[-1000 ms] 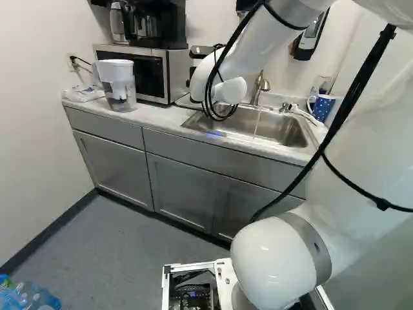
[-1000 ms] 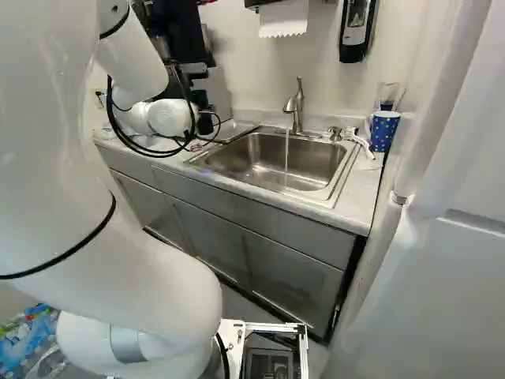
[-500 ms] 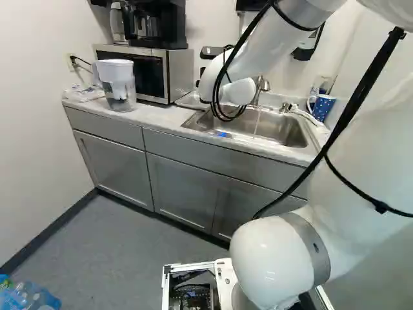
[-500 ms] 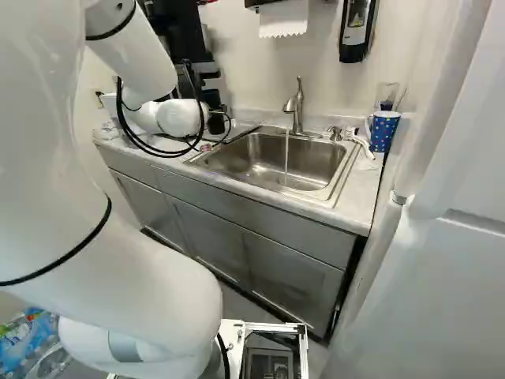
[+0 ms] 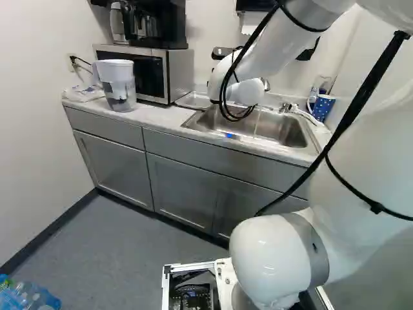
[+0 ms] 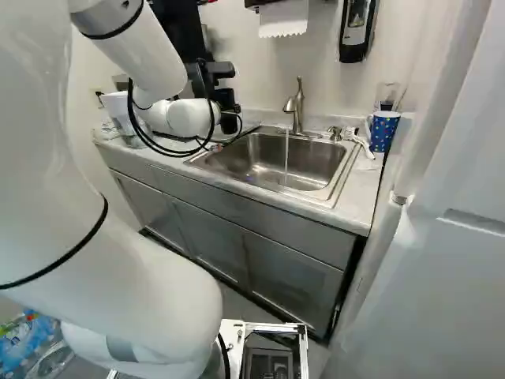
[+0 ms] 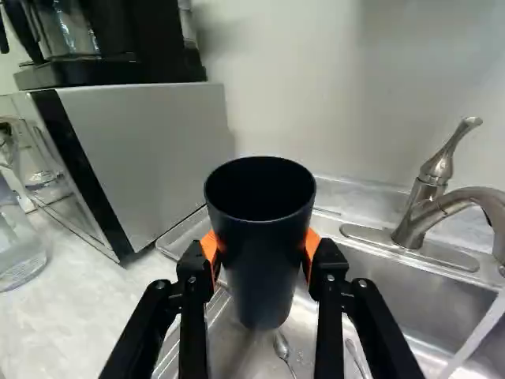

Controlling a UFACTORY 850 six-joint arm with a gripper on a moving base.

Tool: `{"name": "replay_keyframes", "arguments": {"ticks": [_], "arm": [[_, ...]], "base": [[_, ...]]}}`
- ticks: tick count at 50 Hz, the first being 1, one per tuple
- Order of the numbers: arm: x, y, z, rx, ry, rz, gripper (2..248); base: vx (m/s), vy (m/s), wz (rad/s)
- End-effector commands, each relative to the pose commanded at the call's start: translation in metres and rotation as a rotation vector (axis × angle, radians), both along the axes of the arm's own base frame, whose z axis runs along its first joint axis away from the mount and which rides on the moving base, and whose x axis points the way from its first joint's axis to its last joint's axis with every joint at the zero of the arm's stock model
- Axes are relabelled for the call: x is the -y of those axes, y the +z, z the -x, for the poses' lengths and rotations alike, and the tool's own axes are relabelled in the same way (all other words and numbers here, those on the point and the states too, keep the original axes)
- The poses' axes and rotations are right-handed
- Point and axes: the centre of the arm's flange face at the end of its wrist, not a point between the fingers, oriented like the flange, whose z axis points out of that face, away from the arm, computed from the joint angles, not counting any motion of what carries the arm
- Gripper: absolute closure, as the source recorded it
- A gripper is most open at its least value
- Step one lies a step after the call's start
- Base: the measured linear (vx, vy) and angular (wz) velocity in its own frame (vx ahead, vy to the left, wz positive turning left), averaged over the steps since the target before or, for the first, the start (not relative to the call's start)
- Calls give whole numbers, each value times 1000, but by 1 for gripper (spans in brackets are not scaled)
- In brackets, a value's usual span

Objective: Rinse the cup and place it in the tray

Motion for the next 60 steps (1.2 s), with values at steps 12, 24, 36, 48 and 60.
{"name": "replay_keyframes", "arguments": {"ticks": [12,24,36,48,60], "arm": [[17,0,2,0,-38,0,127],[34,-7,3,-14,-76,0,127],[52,-19,2,-40,-113,-1,127],[69,-32,1,-68,-151,-3,127],[82,-45,9,-95,-181,-6,127]], "base": [[0,0,0],[0,0,0],[0,0,0],[0,0,0],[0,0,0]]}}
